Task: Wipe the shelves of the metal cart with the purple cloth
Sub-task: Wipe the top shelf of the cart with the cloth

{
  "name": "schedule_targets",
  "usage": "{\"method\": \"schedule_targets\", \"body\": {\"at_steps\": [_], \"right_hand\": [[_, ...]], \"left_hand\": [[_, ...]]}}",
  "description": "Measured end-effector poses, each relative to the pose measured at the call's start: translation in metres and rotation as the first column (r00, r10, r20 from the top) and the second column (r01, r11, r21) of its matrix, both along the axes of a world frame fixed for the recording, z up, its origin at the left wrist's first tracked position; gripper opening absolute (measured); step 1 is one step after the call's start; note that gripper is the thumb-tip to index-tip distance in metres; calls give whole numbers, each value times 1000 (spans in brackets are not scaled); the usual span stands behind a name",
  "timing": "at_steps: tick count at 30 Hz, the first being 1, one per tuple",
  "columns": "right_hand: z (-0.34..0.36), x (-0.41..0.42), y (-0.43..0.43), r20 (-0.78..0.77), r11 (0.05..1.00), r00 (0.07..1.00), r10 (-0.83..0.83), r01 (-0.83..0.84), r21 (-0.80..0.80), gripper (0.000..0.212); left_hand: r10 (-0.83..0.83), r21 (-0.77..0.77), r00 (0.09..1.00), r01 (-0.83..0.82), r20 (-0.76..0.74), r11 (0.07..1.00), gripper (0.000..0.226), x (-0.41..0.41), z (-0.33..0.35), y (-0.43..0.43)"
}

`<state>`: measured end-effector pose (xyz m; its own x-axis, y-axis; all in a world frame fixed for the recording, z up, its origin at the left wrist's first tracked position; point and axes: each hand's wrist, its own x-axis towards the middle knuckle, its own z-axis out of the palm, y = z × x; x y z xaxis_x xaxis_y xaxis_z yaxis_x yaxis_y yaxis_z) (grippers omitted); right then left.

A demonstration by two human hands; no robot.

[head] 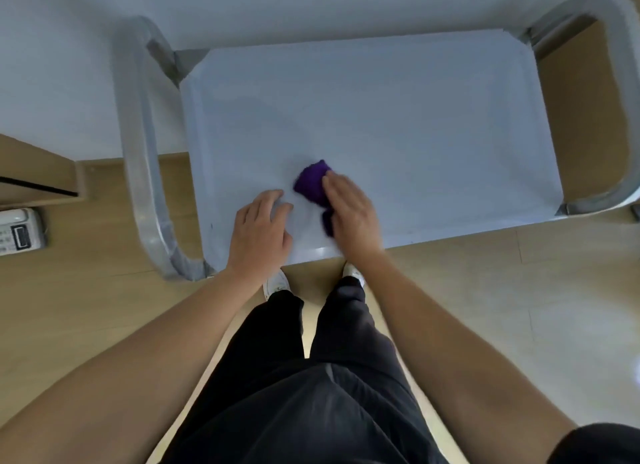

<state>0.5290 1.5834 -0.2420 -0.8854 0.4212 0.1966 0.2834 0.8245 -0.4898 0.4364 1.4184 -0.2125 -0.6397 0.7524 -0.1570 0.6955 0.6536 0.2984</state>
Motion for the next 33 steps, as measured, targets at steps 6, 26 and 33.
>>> {"method": "schedule_targets", "body": {"at_steps": [6, 26, 33], "right_hand": [[-6, -52, 8, 33, 676, 682, -731, 730, -101, 58], [-13, -247, -8, 3, 986, 987, 161, -160, -40, 56], [-5, -273, -11, -1, 949, 951, 309, -309, -62, 53]], "left_hand": [[135, -13, 990, -135, 43, 991, 43, -12, -1, -26], [217, 26, 974, -219, 62, 975, 40, -43, -5, -24], [207, 67, 976, -211, 65, 975, 40, -50, -9, -29]]}}
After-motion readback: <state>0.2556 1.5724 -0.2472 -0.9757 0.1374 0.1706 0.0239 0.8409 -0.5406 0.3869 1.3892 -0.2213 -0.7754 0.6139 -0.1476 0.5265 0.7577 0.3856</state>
